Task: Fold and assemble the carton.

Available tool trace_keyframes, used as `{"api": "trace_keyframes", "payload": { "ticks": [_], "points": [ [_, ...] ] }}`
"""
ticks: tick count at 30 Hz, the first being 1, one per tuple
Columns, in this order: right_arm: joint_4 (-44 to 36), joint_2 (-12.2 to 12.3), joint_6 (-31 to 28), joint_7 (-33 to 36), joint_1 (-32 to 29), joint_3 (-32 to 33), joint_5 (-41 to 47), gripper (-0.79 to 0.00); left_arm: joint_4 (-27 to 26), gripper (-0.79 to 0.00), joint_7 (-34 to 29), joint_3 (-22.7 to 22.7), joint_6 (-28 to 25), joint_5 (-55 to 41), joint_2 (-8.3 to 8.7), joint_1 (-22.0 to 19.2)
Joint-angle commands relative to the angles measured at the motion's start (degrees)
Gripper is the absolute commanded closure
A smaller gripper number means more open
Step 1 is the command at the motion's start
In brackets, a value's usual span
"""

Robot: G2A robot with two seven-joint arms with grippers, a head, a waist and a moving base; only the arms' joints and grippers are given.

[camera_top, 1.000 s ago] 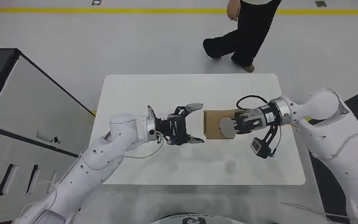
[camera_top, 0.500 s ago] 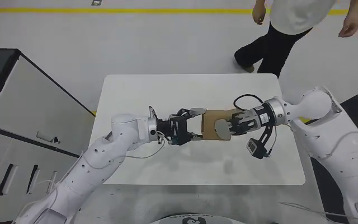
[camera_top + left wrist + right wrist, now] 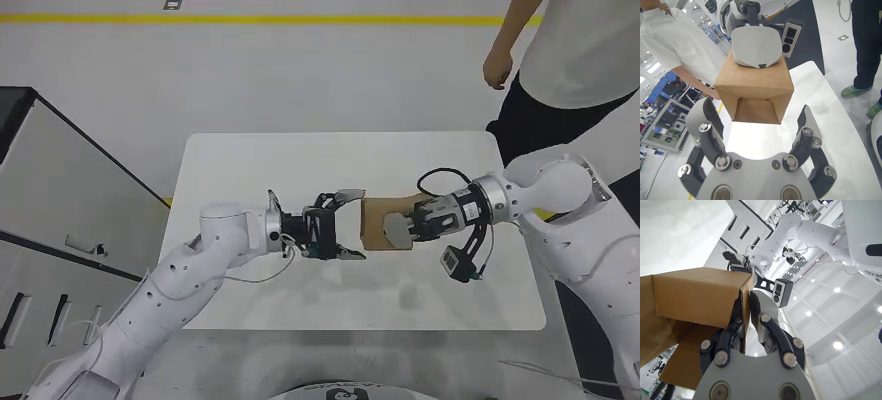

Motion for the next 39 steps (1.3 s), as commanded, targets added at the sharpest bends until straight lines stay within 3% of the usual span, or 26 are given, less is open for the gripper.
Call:
{"api": "trace_keyframes", "payload": {
  "ticks": [1,12,14,17,22,29,31,33,34,36,37,39],
  "points": [
    [0.0,0.0,0.1,-0.2,0.1,-0.2,0.1,0.000,0.1,-0.785,0.0,0.3,0.1,-0.1,-0.09,-0.3],
    [1.3,-0.6,0.5,-0.6,1.8,-2.1,0.6,0.000,1.5,-0.785,0.3,1.6,0.2,-0.3,-0.55,-1.7],
    [1.7,-0.7,0.6,-0.6,2.2,-2.4,0.8,0.000,1.8,-0.754,0.5,1.8,0.2,-0.4,-0.61,-1.8],
    [2.1,-0.9,0.6,-0.6,2.6,-2.9,0.8,0.000,2.1,-0.643,0.6,1.9,0.3,-0.5,-0.68,-2.0],
    [2.7,-1.1,0.7,-0.5,3.2,-3.5,0.8,0.000,2.7,-0.379,0.7,2.0,0.4,-0.5,-0.74,-2.2],
    [3.4,-1.2,0.6,-0.7,3.6,-3.6,0.9,0.000,3.1,-0.360,0.9,2.1,0.4,-0.6,-0.82,-2.3],
    [3.4,-1.1,0.6,-0.7,3.6,-3.4,1.0,-0.326,3.3,-0.348,0.8,2.1,0.4,-0.6,-0.83,-2.4],
    [3.5,-1.1,0.6,-0.8,3.5,-3.1,1.2,-0.369,3.4,-0.342,0.9,2.1,0.4,-0.7,-0.85,-2.4],
    [3.5,-1.0,0.7,-0.9,3.4,-2.9,1.3,-0.459,3.5,-0.339,0.9,2.1,0.4,-0.7,-0.86,-2.4],
    [3.5,-0.9,0.8,-0.9,3.1,-2.5,1.7,-0.563,3.6,-0.339,0.8,2.1,0.5,-0.9,-0.88,-2.4],
    [3.5,-0.9,0.8,-1.0,3.0,-2.2,1.7,-0.662,3.6,-0.336,0.8,2.1,0.4,-1.0,-0.89,-2.4],
    [3.4,-0.8,0.8,-1.1,2.8,-1.7,2.1,-0.757,3.8,-0.329,0.9,2.0,0.3,-1.1,-0.89,-2.5]
  ]
}}
